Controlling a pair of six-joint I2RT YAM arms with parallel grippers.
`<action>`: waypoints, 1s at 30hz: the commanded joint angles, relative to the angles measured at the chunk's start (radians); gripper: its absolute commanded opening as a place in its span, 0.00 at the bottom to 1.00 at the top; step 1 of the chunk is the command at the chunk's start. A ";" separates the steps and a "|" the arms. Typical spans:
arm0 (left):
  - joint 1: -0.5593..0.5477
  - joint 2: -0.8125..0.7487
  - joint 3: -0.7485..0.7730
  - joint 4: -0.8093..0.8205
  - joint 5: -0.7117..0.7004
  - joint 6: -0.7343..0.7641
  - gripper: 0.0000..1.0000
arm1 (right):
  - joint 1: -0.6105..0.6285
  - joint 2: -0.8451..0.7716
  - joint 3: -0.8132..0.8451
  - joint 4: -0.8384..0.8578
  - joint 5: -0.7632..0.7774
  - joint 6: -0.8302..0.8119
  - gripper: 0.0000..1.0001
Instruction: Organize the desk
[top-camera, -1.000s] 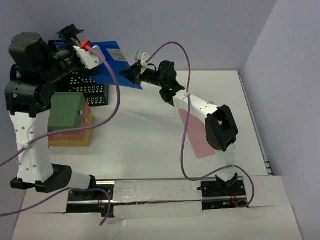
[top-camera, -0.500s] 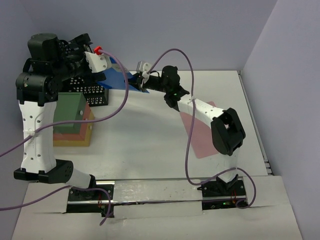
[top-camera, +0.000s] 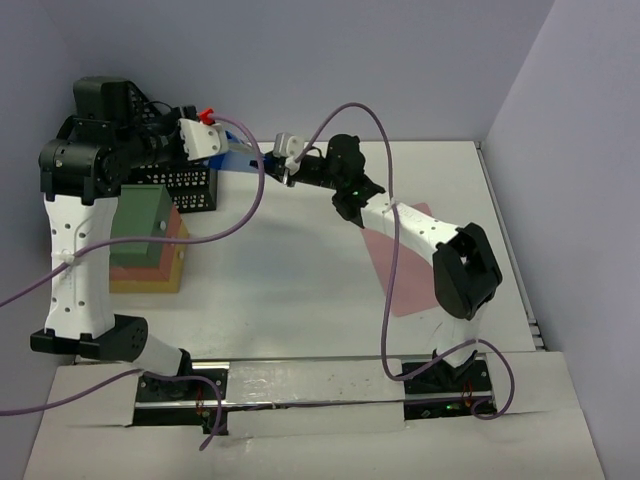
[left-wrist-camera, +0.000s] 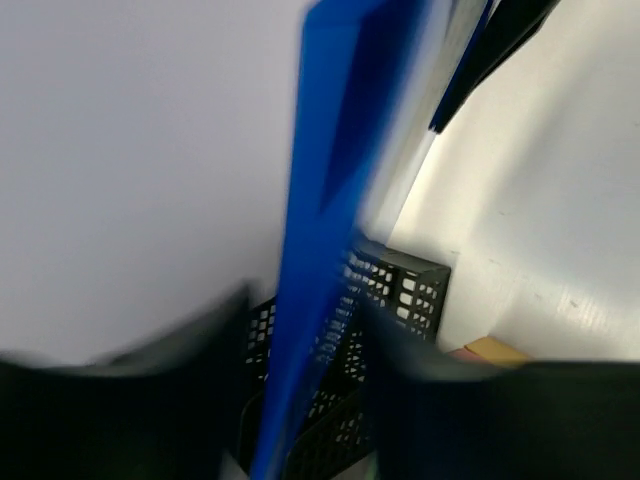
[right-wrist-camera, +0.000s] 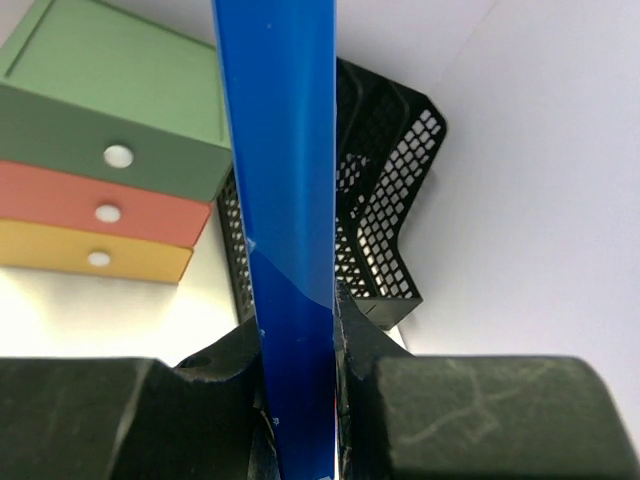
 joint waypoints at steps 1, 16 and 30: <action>0.004 0.002 0.022 -0.056 0.044 0.036 0.00 | 0.019 -0.047 0.016 0.071 0.001 -0.011 0.00; 0.109 0.109 0.079 0.123 -0.152 0.254 0.00 | 0.028 0.196 0.189 0.267 0.220 0.439 0.74; 0.340 0.251 0.188 0.024 -0.127 0.436 0.00 | 0.028 0.066 -0.178 0.445 0.297 0.481 0.76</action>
